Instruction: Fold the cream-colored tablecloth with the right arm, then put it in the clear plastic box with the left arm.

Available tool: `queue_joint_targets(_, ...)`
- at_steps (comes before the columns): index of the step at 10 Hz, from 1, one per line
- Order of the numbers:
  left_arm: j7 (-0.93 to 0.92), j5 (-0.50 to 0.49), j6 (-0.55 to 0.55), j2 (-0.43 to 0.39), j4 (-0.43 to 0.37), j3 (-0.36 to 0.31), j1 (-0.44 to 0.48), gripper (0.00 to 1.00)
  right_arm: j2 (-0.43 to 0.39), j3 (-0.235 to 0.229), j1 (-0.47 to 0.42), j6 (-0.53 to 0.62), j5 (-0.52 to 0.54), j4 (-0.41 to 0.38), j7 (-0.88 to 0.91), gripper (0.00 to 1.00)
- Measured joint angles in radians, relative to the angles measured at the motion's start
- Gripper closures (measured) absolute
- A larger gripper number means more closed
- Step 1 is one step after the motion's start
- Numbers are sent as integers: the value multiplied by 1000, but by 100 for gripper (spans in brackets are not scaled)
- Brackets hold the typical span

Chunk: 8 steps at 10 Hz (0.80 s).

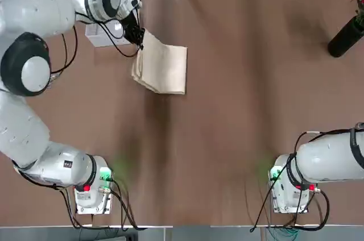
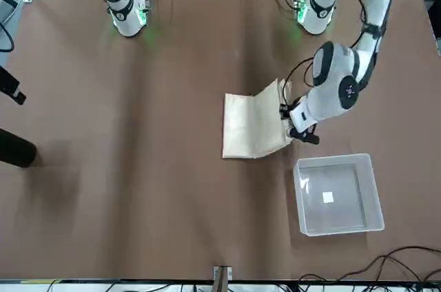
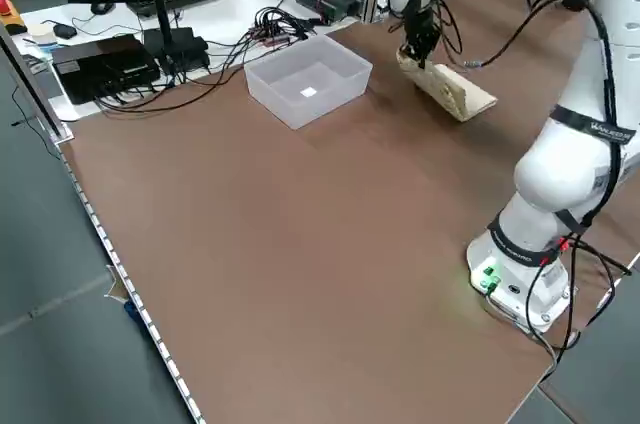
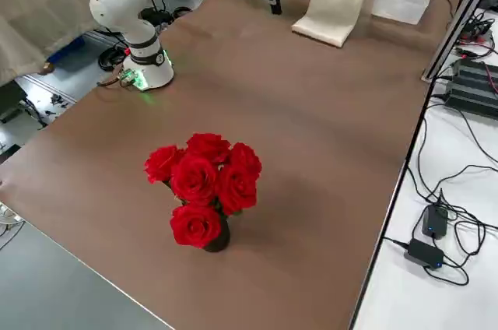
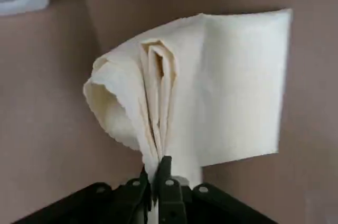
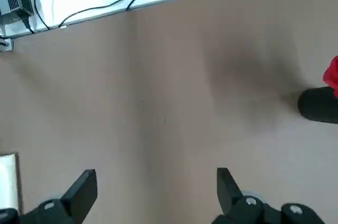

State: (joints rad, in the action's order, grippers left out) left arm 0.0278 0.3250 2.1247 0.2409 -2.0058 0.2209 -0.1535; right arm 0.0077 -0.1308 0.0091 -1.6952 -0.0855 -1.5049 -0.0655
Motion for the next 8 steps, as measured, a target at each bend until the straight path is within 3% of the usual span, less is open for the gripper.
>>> queue_joint_targets(3, 210, -39, -20, 32, 73, 24, -85, 94, -7, -4, -2, -1, 0, 1, 0, 0)
queue_joint_targets(8, 349, -61, 93, 254, 207, 28, -220, 92, -10, -2, -4, -4, 94, -3, 69, 0)
